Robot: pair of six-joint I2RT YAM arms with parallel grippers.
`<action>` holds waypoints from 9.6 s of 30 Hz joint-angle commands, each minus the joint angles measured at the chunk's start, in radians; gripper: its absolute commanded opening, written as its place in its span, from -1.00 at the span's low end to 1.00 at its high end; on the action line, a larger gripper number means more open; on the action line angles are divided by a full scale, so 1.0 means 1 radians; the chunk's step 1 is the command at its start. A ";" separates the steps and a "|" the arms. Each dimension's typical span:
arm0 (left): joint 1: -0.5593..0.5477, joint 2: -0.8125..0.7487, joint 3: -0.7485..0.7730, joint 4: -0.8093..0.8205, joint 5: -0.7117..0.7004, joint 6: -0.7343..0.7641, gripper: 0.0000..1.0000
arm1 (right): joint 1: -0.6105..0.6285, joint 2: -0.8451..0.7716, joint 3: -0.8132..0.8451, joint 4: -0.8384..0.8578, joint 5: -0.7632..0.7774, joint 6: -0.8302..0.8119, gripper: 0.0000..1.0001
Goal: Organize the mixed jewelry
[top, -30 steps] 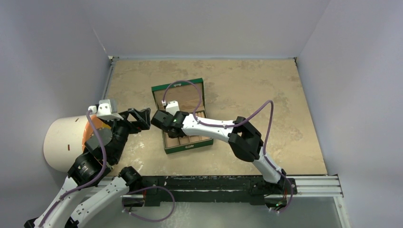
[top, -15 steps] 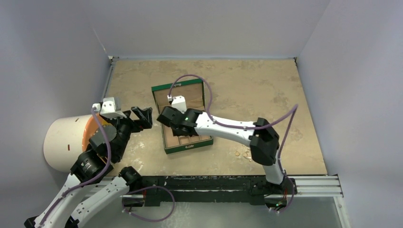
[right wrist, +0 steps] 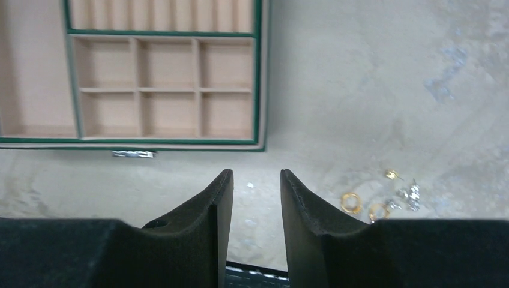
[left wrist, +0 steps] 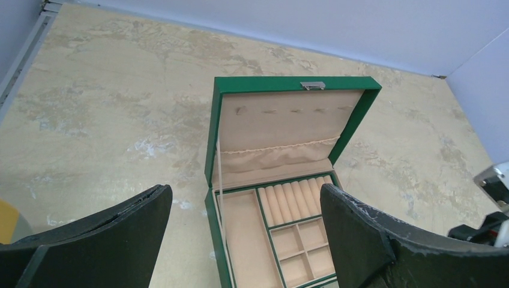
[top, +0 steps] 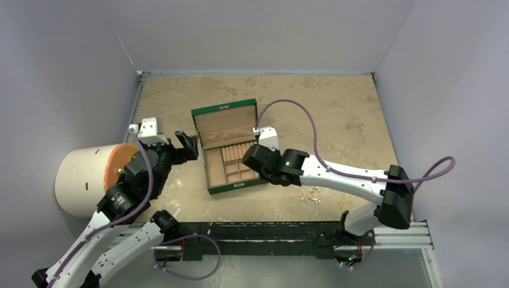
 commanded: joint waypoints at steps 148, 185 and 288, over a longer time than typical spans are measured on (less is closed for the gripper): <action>0.011 0.187 -0.354 0.486 0.886 -0.515 -0.25 | 0.018 -0.307 -0.319 0.677 -0.290 -0.143 -1.00; 0.011 0.166 -0.329 0.457 0.866 -0.485 -1.00 | 0.024 -0.356 -0.354 0.670 -0.297 -0.114 -0.83; 0.011 -0.014 -0.270 0.691 1.305 -0.405 -1.00 | -0.130 -0.602 -0.545 1.190 -1.073 -0.040 -0.34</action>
